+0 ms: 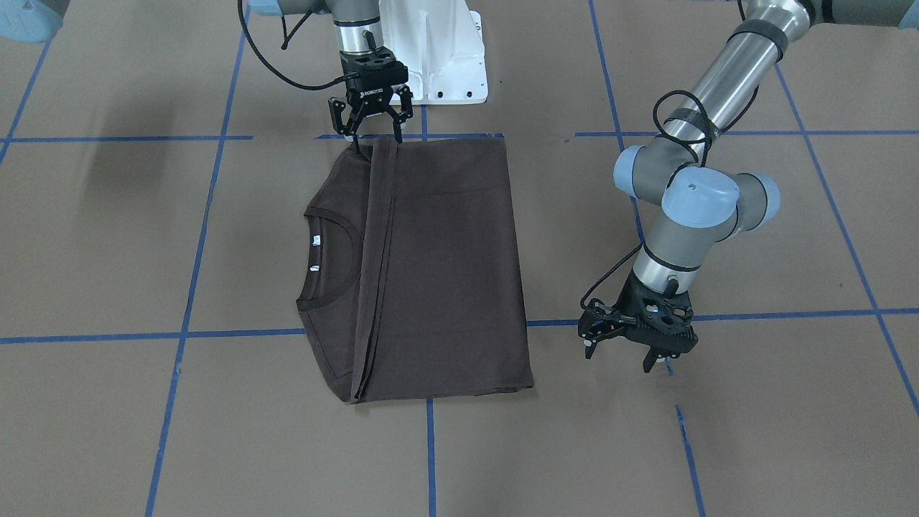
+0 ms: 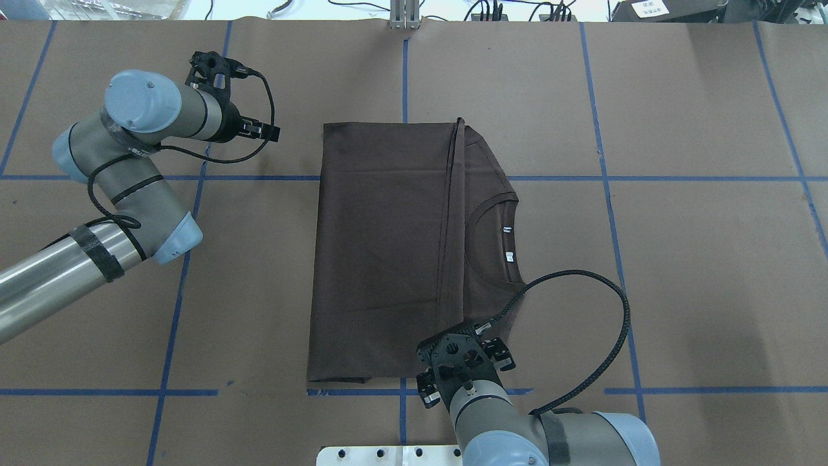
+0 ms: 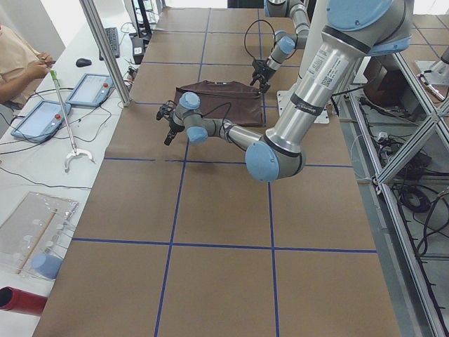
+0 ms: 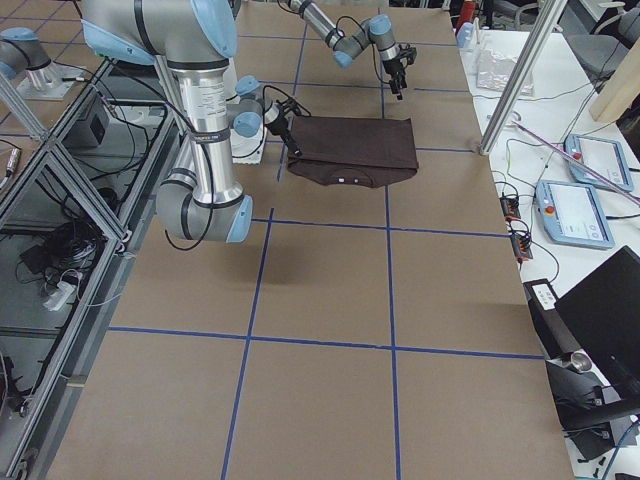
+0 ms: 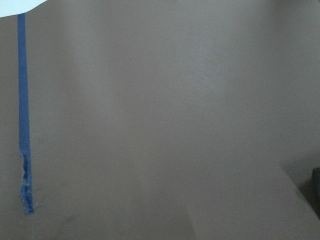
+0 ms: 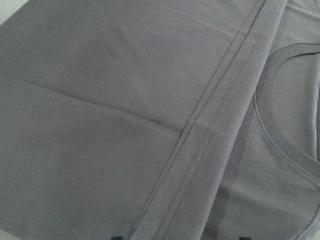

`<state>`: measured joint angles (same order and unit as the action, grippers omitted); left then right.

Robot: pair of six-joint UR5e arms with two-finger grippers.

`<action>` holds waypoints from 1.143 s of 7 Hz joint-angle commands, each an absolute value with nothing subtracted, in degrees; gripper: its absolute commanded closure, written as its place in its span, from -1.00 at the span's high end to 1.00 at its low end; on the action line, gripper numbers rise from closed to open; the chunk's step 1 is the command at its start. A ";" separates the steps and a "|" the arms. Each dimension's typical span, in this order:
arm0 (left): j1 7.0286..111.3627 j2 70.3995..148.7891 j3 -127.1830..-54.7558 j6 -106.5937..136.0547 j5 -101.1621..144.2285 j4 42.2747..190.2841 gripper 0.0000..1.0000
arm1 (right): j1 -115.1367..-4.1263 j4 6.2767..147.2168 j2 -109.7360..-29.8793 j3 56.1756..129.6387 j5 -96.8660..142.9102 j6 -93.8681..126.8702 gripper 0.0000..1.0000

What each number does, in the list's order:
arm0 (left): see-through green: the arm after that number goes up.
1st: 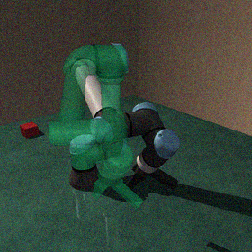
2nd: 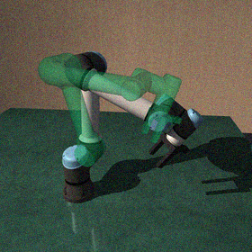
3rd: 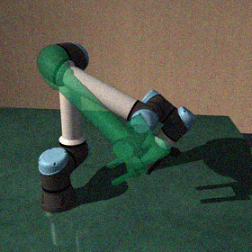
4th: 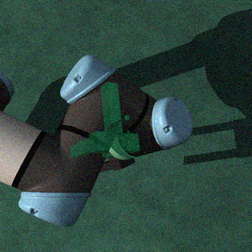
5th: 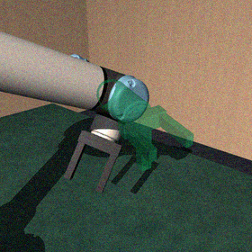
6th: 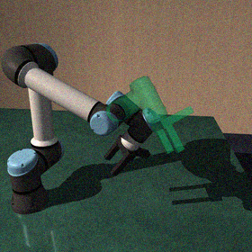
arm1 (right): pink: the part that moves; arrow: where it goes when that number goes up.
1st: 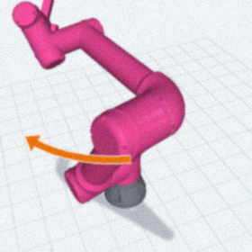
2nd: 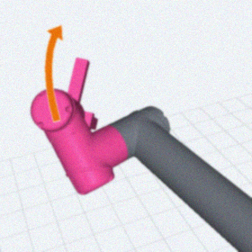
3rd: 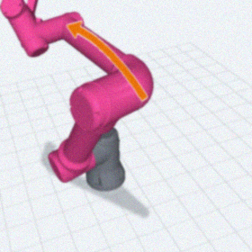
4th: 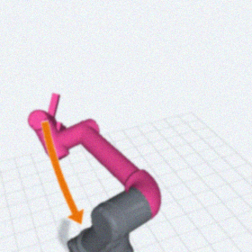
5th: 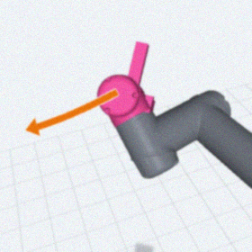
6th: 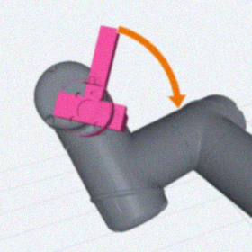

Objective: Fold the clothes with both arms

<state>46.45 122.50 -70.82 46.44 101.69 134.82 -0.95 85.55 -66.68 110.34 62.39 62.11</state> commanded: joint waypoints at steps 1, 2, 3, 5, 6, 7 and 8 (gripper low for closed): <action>46.41 122.17 -70.93 46.49 101.69 134.82 1.00 | 0.26 85.34 -66.36 109.86 62.05 59.59 0.40; 46.41 122.17 -70.93 46.49 101.69 134.82 1.00 | 0.87 85.17 -66.18 109.78 62.05 59.59 0.40; 46.41 122.17 -70.93 46.49 101.69 134.82 1.00 | 1.14 85.08 -66.18 109.78 62.05 59.50 0.40; 46.41 121.91 -70.93 46.58 101.69 134.82 1.00 | 1.58 85.08 -66.01 109.25 61.88 59.59 0.37; 46.41 121.90 -70.93 46.58 101.69 134.82 1.00 | 1.58 85.08 -66.01 108.90 61.53 59.59 0.14; 46.41 121.90 -70.93 46.58 101.69 134.82 1.00 | 1.58 85.08 -66.01 108.90 61.44 59.59 -0.17; 46.41 121.90 -70.93 46.58 101.69 134.82 1.00 | 1.58 84.99 -66.01 109.07 61.35 59.59 -0.73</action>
